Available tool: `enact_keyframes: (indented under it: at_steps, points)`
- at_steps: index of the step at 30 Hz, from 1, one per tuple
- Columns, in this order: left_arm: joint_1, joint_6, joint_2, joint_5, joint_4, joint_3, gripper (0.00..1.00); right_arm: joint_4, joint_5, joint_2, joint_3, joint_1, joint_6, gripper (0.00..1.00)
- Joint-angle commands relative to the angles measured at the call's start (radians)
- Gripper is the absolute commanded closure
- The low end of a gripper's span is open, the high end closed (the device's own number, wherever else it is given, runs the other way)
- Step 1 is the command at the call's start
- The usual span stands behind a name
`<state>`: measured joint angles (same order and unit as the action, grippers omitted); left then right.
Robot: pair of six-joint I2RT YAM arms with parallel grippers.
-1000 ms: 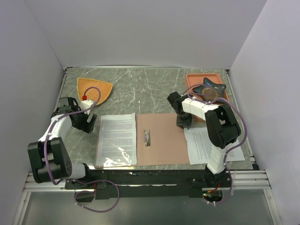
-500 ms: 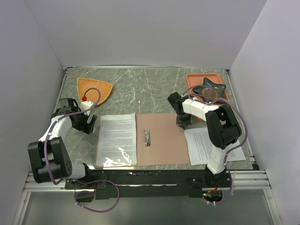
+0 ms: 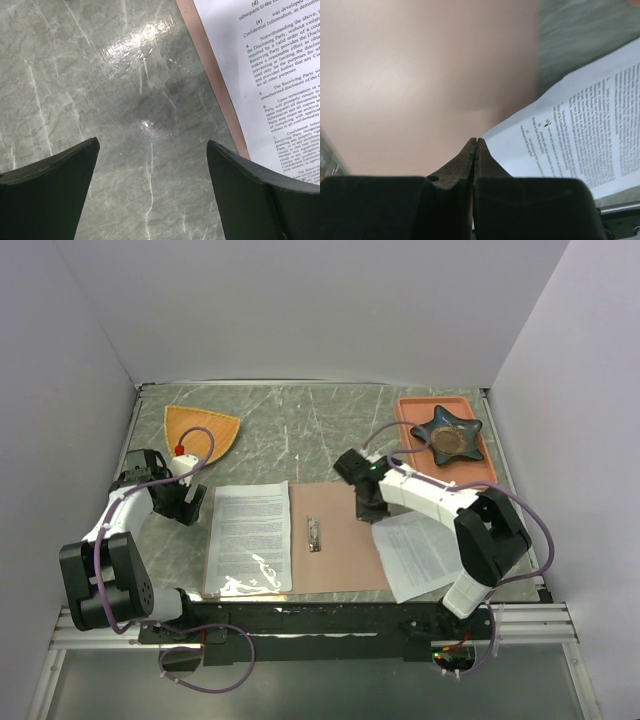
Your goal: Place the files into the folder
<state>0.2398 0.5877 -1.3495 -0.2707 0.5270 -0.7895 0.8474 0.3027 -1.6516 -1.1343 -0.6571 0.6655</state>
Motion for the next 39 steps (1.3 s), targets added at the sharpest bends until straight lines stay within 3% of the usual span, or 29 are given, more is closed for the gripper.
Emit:
enact_keyframes:
  at_steps: [1, 11, 21, 22, 23, 24, 25, 26, 27, 32, 33, 36, 39]
  points:
    - [0.009, 0.011, 0.038, -0.018, -0.018, 0.006, 0.04, 0.038, -0.02, -0.003, -0.077, -0.142, 0.048, 1.0]
    - [0.023, 0.026, 0.081, -0.016, -0.002, 0.009, 0.04, 0.087, -0.085, -0.246, -0.357, -0.467, -0.001, 1.0]
    - [0.035, 0.032, 0.084, -0.022, 0.007, 0.003, 0.04, 0.013, -0.211, -0.179, -0.161, -0.589, -0.112, 0.99]
    - [0.035, 0.031, 0.081, -0.028, 0.008, -0.001, 0.04, 0.007, -0.199, -0.156, -0.135, -0.59, -0.103, 0.9]
    - [0.035, 0.029, 0.078, -0.032, 0.014, -0.007, 0.04, 0.012, -0.18, -0.11, -0.093, -0.587, -0.09, 0.74]
    - [0.035, 0.029, 0.076, -0.033, 0.019, -0.01, 0.04, 0.021, -0.153, -0.084, -0.078, -0.581, -0.058, 0.49]
    - [0.036, 0.029, 0.075, -0.032, 0.021, -0.013, 0.04, 0.059, -0.083, -0.058, -0.065, -0.573, -0.028, 0.35]
    - [0.036, 0.027, 0.076, -0.033, 0.022, -0.019, 0.04, 0.079, -0.036, 0.002, -0.039, -0.541, 0.055, 0.1]
    - [0.035, 0.027, 0.076, -0.033, 0.025, -0.02, 0.04, 0.099, -0.005, 0.041, -0.021, -0.512, 0.103, 0.03]
    - [0.036, 0.027, 0.084, -0.038, 0.044, -0.039, 0.04, 0.036, -0.059, 0.331, 0.224, -0.229, 0.249, 0.01]
    - [0.036, 0.029, 0.085, -0.038, 0.047, -0.04, 0.04, 0.041, -0.066, 0.355, 0.254, -0.12, 0.252, 0.01]
    - [0.036, 0.031, 0.09, -0.033, 0.051, -0.048, 0.04, 0.103, -0.042, 0.391, 0.303, 0.05, 0.253, 0.03]
    - [0.035, 0.031, 0.09, -0.041, 0.054, -0.051, 0.04, 0.116, -0.027, 0.414, 0.323, 0.144, 0.221, 0.06]
